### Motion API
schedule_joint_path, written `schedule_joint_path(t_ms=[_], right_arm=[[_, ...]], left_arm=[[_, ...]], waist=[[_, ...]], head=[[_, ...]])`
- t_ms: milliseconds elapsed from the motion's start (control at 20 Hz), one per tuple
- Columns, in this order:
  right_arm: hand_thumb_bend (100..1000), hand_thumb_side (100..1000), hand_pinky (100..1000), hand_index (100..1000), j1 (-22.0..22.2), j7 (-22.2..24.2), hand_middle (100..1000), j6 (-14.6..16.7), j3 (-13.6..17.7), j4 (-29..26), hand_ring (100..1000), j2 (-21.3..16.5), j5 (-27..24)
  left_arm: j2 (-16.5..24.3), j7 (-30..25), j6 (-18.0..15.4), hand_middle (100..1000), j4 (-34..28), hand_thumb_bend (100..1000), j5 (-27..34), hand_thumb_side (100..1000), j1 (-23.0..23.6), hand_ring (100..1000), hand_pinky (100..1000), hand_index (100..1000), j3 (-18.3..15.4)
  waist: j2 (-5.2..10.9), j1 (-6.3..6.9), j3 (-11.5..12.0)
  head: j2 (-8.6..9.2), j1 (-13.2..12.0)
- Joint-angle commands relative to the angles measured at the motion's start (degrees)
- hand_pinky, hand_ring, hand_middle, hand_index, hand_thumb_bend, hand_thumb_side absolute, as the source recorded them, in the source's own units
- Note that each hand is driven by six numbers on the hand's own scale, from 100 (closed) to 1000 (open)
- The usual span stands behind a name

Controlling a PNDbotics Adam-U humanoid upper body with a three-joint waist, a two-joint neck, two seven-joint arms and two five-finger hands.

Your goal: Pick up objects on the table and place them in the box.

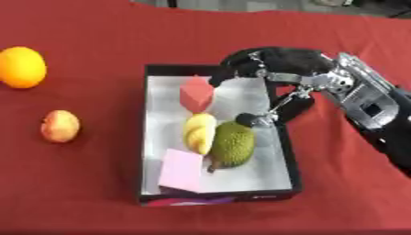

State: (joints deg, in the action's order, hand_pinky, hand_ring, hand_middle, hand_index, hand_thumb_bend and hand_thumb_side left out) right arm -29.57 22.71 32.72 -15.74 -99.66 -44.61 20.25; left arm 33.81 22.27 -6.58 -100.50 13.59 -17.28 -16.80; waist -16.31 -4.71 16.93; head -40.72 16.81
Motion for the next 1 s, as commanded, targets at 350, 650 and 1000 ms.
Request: schedule_joint_path(t_ms=[350,650,1000], right_arm=[[146,100,901,913,3.00,-5.70,714,-4.03,7.05,-7.99,755,-3.51,-6.75],[100,100,914,905,10.89,-11.64,713,-5.60,13.99,-14.67,750,-3.92,-12.71],[100,423,956,899,23.99,-14.71,705,-4.74,22.97,-14.93,735,1.09,-24.02]], left_arm=[[1.30,0.01,-0.19,636,-0.33,100,-0.20,660,0.15,794,784,751,-0.90],[1.43,0.43,-0.33,636,-0.31,100,-0.29,660,0.71,794,785,751,-1.36],[1.79,-0.09,-0.63,637,-0.78,100,-0.64,655,0.32,797,785,752,-0.99]], waist=[[0.68,0.61,-0.69],[0.40,0.82,-1.67],[-0.18,0.92,-2.32]], head=[[0.34,-0.68],[0.51,-2.31],[0.97,-3.75]])
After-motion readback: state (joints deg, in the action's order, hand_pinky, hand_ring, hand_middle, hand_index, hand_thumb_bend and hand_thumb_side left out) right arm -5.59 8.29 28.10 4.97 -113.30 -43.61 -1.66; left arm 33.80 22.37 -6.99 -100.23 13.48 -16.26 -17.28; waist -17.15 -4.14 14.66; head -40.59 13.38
